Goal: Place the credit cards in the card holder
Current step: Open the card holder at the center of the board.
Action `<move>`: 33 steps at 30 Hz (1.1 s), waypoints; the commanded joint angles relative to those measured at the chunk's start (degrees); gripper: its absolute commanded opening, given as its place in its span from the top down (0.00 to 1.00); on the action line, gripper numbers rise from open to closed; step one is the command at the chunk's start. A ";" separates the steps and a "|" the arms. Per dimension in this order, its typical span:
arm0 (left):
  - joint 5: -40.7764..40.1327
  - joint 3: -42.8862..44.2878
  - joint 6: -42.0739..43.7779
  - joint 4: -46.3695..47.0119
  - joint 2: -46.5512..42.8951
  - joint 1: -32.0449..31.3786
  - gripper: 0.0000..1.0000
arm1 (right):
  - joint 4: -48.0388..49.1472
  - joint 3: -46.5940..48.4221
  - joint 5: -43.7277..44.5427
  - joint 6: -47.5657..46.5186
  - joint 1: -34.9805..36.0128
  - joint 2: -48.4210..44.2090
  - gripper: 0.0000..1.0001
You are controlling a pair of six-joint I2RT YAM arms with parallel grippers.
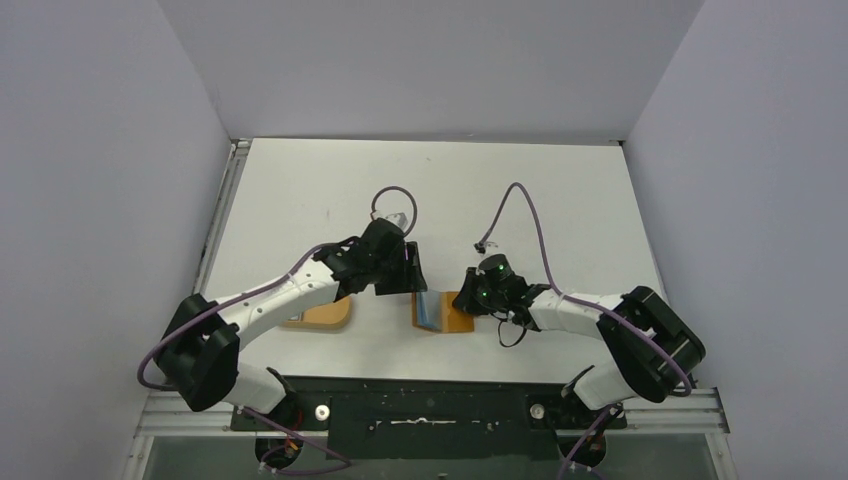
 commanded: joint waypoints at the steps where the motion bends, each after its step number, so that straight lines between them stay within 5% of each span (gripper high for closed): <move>1: -1.42 3.56 0.52 -1.36 -3.91 0.21 0.47 | -4.17 -3.29 4.31 -1.00 -0.58 4.03 1.00; 14: 5.93 4.12 -3.10 4.17 3.02 -0.34 0.46 | -3.20 -3.63 3.43 -1.35 -1.76 4.70 1.00; 33: 4.01 3.99 -2.83 2.62 7.88 -0.78 0.45 | -2.57 -3.99 2.79 -1.20 -1.99 4.95 1.00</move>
